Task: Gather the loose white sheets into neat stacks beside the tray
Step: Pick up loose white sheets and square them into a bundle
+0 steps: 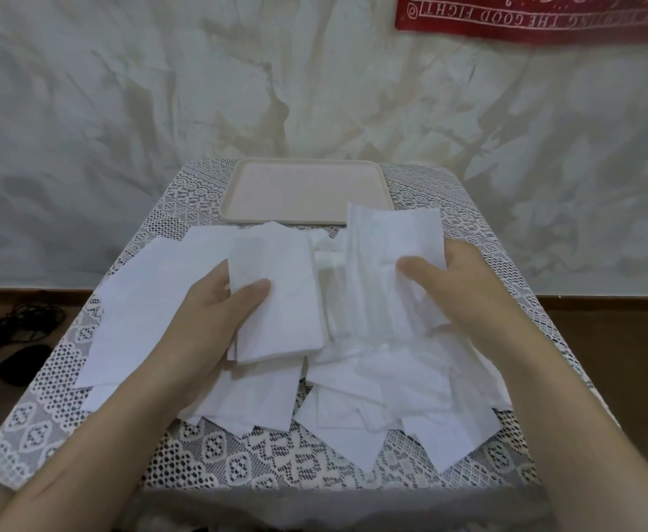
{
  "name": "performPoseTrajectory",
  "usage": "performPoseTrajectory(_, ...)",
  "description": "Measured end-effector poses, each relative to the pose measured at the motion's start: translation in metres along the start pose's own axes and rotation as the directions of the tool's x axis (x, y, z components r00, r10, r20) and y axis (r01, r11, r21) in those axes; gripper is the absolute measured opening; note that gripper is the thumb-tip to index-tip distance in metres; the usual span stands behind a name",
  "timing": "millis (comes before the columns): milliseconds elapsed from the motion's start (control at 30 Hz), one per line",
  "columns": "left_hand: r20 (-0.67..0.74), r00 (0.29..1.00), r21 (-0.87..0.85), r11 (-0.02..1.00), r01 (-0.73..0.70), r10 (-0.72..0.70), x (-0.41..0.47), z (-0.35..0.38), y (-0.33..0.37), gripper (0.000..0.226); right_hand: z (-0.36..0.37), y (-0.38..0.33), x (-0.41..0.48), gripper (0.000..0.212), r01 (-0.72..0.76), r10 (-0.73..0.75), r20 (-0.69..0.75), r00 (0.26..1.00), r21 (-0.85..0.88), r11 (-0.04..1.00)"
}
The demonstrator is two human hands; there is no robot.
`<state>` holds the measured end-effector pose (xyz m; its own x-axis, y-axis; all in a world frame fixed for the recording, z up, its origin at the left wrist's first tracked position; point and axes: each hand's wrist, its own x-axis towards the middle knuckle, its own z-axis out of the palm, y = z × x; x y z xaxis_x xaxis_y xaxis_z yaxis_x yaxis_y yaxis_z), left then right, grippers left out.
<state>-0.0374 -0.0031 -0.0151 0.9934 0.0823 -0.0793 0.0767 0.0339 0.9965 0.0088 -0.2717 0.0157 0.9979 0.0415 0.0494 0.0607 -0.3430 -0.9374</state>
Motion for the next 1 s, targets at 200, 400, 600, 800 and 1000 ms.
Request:
performPoseTrajectory(200, -0.001, 1.0, -0.015, 1.0, -0.02, 0.02, -0.003, 0.0, 0.002, 0.025, 0.001, 0.005, -0.002, 0.011, -0.032, 0.03, 0.044, 0.999, 0.04, 0.999)
performPoseTrajectory(400, -0.04, 0.999, -0.025, 0.999, -0.029, 0.028, -0.003, -0.001, 0.002, 0.024, 0.001, 0.006, 0.0, 0.01, -0.237, 0.229, 0.124, 0.966, 0.059, 0.97)
performPoseTrajectory(600, -0.045, 0.998, -0.03, 0.999, -0.035, 0.033, -0.001, 0.003, 0.006, 0.024, 0.004, -0.011, -0.004, 0.009, -0.071, 0.062, 0.045, 0.997, 0.215, 0.974)
performPoseTrajectory(800, 0.03, 0.999, -0.097, 0.995, 0.03, -0.027, -0.005, 0.009, 0.011, 0.028, 0.028, -0.025, -0.012, 0.011, -0.018, -0.011, 0.129, 0.992, 0.225, 0.974)
performPoseTrajectory(1000, -0.019, 1.0, -0.122, 0.992, 0.021, -0.024, -0.002, 0.003, 0.011, 0.029, 0.024, -0.035, -0.006, 0.019, -0.035, -0.009, 0.098, 0.995, 0.439, 0.898)
